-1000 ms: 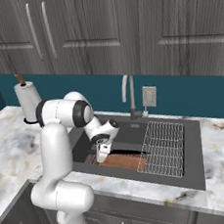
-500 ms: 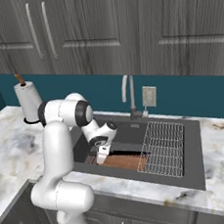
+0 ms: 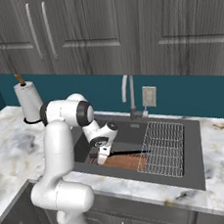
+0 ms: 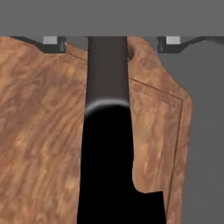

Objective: Move the cutting board and knife to the sink. Then move spray from the cabinet to the counter.

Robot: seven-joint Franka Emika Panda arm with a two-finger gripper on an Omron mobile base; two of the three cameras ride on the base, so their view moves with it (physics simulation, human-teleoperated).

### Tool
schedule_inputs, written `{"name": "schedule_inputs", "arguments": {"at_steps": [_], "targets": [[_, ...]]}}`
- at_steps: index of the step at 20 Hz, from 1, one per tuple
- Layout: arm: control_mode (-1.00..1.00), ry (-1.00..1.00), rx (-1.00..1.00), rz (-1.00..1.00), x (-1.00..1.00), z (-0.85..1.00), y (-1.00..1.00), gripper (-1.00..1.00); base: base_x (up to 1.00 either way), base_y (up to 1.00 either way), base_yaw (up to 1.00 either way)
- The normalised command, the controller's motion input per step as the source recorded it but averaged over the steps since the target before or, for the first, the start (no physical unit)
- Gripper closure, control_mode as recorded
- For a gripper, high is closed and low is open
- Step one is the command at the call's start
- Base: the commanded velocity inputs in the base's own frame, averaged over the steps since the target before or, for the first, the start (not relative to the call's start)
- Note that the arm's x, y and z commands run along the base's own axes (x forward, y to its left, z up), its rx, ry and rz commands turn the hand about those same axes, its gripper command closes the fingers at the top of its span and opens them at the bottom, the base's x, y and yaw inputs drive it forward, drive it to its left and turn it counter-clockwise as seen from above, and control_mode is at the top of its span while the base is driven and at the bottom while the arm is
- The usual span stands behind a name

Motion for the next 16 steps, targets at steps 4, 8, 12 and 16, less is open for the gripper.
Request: {"name": "schedule_inputs", "arguments": {"at_steps": [4, 8, 12, 16], "targets": [[-1.0, 0.0, 0.0, 0.0, 0.02, 0.01, -0.02, -1.0, 0.0, 0.0, 0.0], [-1.0, 0.0, 0.0, 0.0, 0.0, 0.33, 0.0, -1.0, 0.0, 0.0, 0.0], [-1.0, 0.0, -0.03, 0.0, -0.03, 0.41, 0.05, -1.0, 0.0, 0.0, 0.0], [-1.0, 0.0, -0.06, -0.03, -0.06, 0.44, 0.01, -1.0, 0.0, 0.0, 0.0]]}}
